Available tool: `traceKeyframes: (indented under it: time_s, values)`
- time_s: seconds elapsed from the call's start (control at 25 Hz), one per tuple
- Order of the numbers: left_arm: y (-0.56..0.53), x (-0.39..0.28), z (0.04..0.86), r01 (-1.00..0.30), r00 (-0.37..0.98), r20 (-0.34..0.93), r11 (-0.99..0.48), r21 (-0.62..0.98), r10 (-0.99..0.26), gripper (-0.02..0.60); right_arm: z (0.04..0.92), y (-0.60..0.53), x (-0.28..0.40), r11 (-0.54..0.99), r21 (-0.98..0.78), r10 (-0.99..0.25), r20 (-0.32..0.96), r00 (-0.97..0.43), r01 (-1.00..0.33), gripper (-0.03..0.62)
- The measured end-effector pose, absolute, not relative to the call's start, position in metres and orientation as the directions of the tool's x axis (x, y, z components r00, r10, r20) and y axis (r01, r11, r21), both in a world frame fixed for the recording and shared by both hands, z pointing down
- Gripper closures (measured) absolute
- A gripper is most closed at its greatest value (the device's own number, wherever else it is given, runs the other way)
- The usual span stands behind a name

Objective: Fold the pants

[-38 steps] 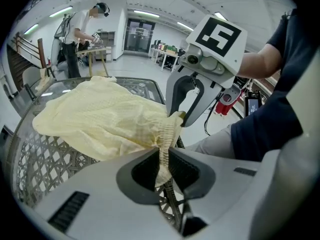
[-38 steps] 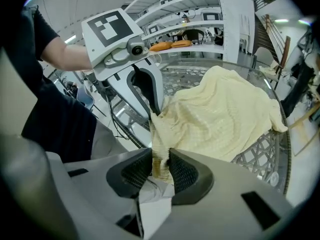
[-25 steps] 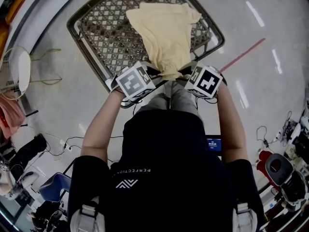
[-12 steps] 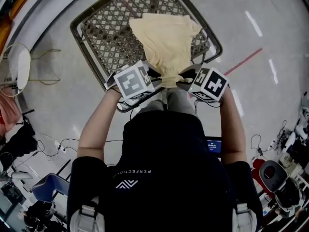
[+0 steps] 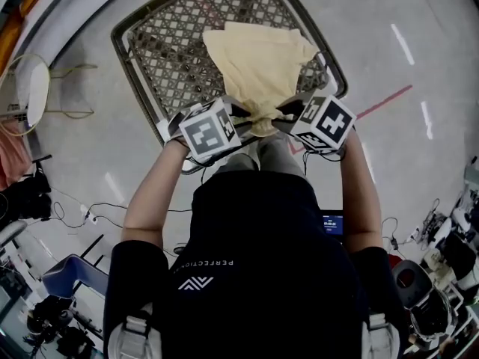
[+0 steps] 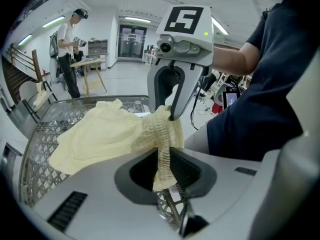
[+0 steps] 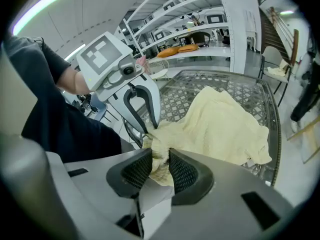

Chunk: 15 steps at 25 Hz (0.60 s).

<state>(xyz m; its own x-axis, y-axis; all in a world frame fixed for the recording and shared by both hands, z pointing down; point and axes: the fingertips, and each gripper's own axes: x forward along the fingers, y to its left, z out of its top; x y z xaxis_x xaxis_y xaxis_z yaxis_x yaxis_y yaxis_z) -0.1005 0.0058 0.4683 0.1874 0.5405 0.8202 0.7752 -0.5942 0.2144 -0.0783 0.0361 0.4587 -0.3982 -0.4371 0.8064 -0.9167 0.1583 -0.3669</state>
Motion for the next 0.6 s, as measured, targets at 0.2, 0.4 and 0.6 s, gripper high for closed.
traceKeyframes:
  time_s: [0.2, 0.4, 0.6]
  values:
    - [0.013, -0.100, 0.481, 0.780, 0.170, 0.823, -0.585, 0.224, 0.541, 0.400, 0.463, 0.032, -0.065, 0.140, -0.375, -0.435, 0.808, -0.397, -0.916, 0.484]
    - [0.017, -0.097, 0.497, 0.803, 0.194, 0.842, -0.574, 0.159, 0.503, 0.350, 0.470, 0.029, -0.050, 0.093, -0.377, -0.434, 0.817, -0.379, -0.921, 0.485]
    - [0.023, -0.093, 0.513, 0.822, 0.257, 0.864, -0.568, 0.040, 0.433, 0.342, 0.474, 0.029, -0.050, 0.074, -0.380, -0.424, 0.825, -0.374, -0.922, 0.484]
